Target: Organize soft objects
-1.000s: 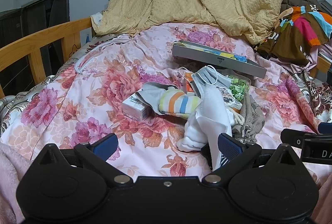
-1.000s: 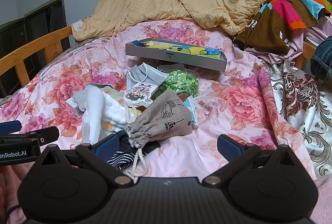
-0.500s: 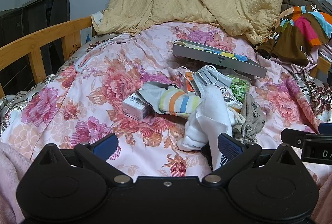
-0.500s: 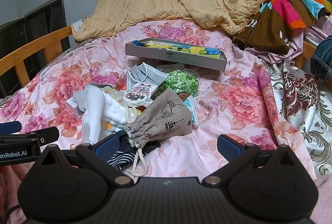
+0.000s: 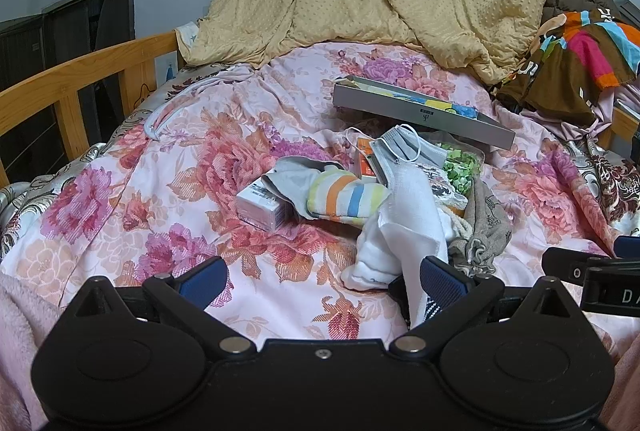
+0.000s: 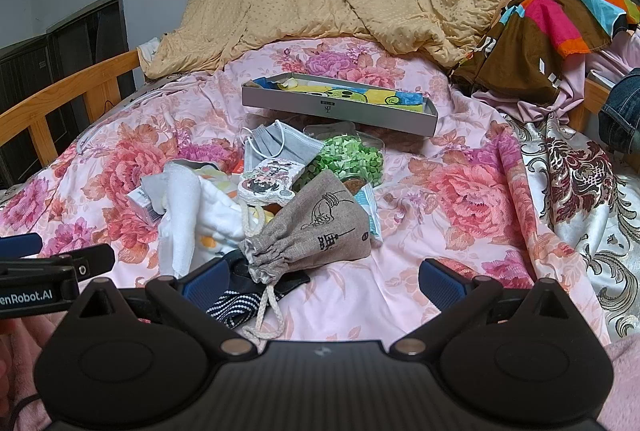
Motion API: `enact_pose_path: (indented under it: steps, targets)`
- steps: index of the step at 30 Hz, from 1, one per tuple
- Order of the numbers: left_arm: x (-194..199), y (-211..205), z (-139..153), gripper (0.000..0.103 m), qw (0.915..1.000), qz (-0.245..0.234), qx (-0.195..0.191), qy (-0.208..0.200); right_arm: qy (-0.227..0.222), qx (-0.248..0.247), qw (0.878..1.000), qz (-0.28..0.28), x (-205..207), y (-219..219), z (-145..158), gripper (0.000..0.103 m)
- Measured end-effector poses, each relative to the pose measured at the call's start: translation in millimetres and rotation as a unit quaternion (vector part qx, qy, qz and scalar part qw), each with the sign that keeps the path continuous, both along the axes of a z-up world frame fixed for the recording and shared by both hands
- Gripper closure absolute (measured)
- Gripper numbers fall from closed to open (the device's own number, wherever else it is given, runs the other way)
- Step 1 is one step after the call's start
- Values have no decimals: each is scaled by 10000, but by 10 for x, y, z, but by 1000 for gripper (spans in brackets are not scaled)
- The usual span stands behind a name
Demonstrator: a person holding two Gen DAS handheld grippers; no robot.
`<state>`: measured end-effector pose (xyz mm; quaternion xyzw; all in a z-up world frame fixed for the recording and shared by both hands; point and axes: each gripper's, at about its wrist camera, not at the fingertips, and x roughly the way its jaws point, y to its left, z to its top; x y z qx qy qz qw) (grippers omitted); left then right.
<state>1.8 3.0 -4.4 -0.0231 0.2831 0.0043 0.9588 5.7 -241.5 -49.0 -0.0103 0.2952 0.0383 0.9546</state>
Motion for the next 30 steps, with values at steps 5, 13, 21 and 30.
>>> enact_pose_path:
  steps: [5,13,21,30]
  targets:
    - [2,1,-2,1,10000,-2,6,2,0,2,10000,4,0,-11,3,0]
    - [3,1,-1,1,10000,0,-4,3,6,28,10000,47,-20,32,-44,0]
    - [3,-2,3,1,10000,4,-6,11,9,33,10000,46,-16,16,-32,0]
    - [6,17,-32,1,10000,-2,-50,70,66,129,9999,16,-7,-7,-6,0]
